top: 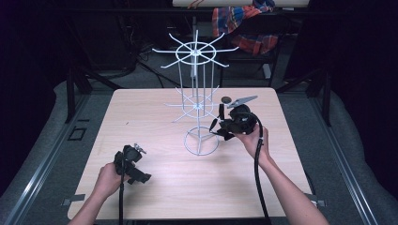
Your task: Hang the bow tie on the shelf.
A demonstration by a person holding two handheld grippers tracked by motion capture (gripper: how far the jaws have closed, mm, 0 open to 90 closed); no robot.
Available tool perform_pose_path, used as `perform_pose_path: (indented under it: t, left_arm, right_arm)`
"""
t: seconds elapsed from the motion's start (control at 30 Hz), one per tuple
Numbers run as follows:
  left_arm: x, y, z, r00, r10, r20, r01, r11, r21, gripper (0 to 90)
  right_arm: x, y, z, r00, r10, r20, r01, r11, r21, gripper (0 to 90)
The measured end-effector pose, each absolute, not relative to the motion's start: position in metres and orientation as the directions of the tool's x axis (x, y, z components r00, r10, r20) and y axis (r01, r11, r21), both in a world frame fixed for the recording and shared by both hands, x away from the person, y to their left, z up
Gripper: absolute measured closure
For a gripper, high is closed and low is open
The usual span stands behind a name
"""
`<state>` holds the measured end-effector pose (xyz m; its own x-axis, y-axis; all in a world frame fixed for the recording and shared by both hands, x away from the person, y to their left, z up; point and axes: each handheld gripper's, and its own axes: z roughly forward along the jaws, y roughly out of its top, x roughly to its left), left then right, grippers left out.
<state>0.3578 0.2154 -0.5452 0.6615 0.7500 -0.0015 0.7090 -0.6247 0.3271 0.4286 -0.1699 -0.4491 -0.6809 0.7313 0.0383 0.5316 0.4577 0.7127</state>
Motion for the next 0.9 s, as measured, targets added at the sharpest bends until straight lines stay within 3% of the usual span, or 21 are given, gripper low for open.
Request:
perform_pose_path:
  t: [0.27, 0.67, 0.9]
  left_arm:
    - [0.357, 0.215, -0.544, 0.665, 0.747, 0.0, 0.706, -0.628, 0.328, 0.0]
    - [0.356, 0.216, -0.544, 0.656, 0.755, 0.006, 0.71, -0.62, 0.332, 0.0]
    - [0.357, 0.216, -0.544, 0.655, 0.756, 0.001, 0.712, -0.617, 0.334, 0.0]
  right_arm:
    - [0.427, -0.169, -0.447, -0.694, 0.718, 0.047, 0.531, 0.467, 0.707, 68.0]
    - [0.407, -0.182, -0.424, -0.706, 0.707, 0.044, 0.514, 0.469, 0.719, 39.8]
    - [0.387, -0.197, -0.41, -0.715, 0.698, 0.02, 0.496, 0.488, 0.718, 27.9]
